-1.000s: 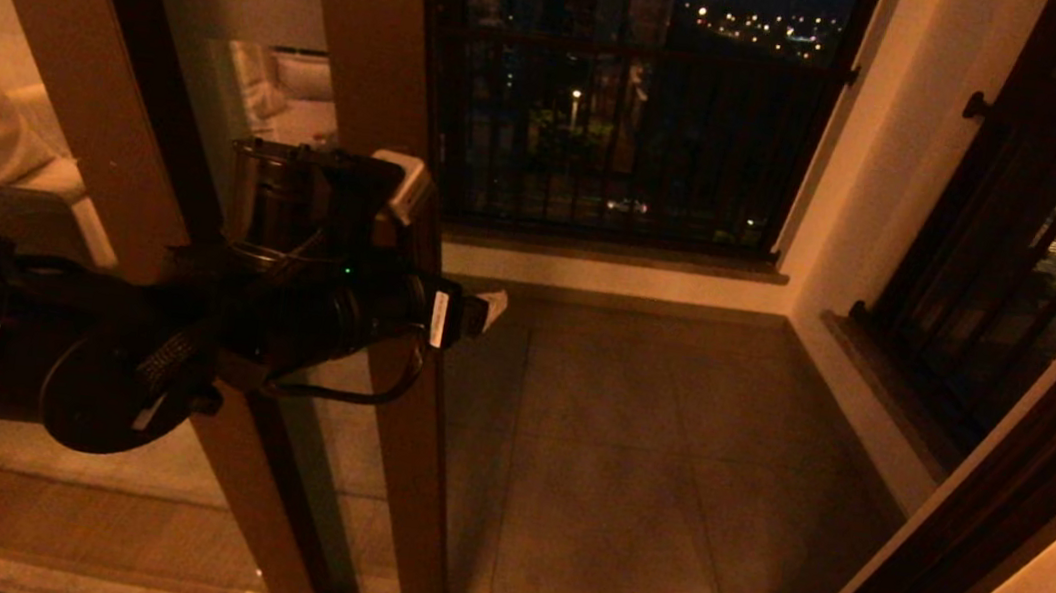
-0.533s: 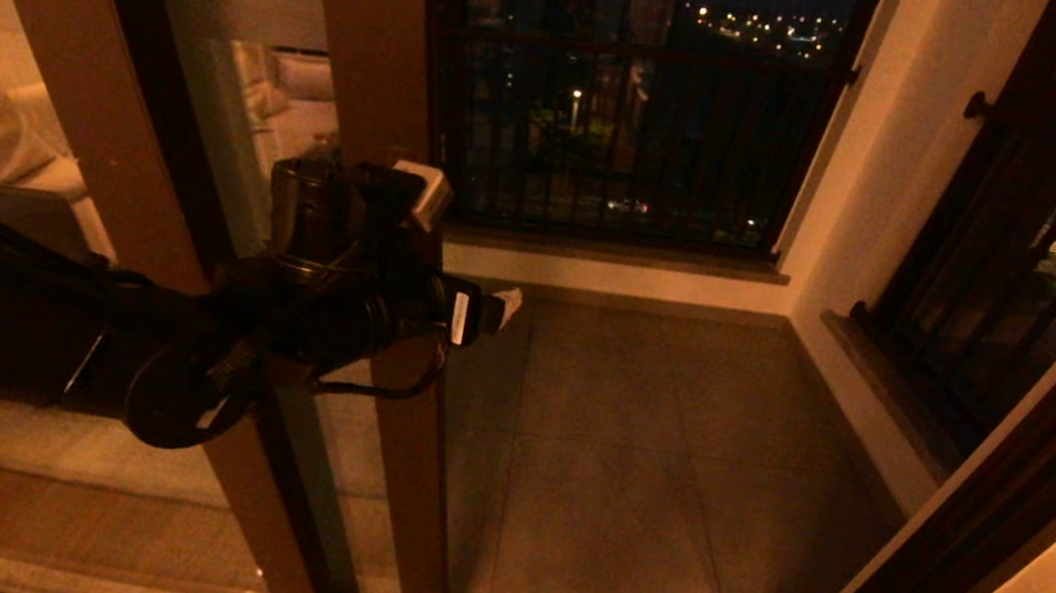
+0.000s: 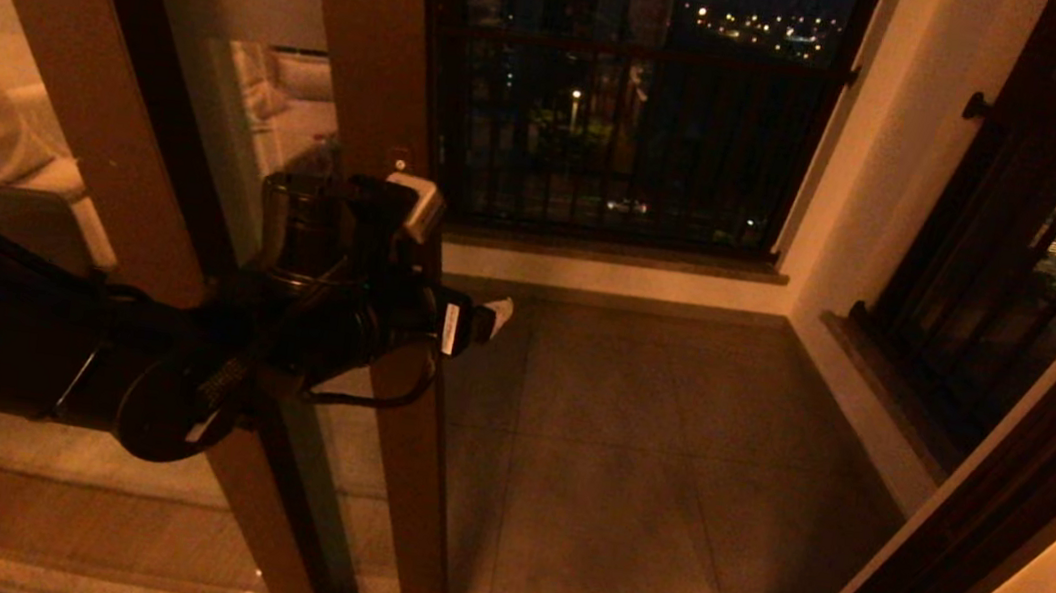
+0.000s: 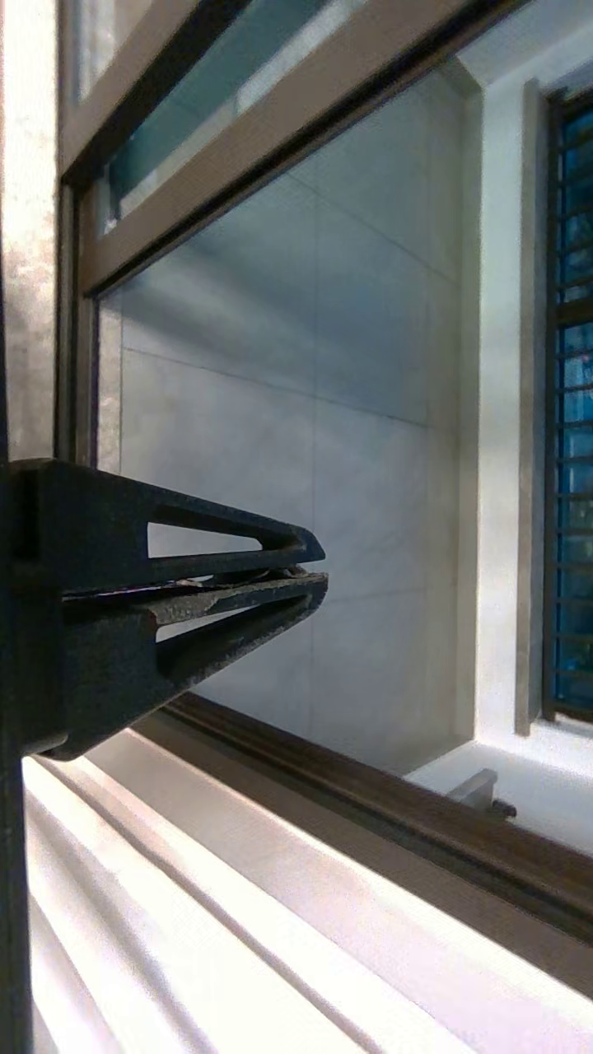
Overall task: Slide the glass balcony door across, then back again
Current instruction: Close the slid door
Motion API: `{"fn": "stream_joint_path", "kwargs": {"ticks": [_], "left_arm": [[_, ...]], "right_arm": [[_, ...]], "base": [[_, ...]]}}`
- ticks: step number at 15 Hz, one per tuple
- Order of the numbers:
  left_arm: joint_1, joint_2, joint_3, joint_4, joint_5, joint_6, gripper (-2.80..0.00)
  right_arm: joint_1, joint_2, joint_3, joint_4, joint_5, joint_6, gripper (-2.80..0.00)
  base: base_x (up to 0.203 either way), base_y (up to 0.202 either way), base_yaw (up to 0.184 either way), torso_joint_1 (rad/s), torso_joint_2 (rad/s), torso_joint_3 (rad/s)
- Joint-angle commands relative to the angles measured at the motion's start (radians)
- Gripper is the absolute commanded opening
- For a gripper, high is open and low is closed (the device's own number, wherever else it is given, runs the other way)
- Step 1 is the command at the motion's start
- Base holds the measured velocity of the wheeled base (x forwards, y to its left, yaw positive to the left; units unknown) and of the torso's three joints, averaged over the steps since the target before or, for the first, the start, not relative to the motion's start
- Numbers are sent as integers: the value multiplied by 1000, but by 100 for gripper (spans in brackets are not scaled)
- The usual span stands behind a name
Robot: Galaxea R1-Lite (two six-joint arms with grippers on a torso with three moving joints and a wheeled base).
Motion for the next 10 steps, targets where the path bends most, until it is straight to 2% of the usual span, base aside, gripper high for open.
{"fn": "stream_joint_path", "kwargs": {"ticks": [1, 10], "left_arm": [[8, -21, 8, -4, 0, 0, 0], [20, 29, -51, -4, -5, -4, 0]], "right_arm": [[1, -1, 3, 0, 0, -1, -280], [1, -1, 3, 1, 1, -1, -280]], "base": [[0, 0, 0, 0, 0, 0], [0, 0, 0, 0, 0, 0]]}}
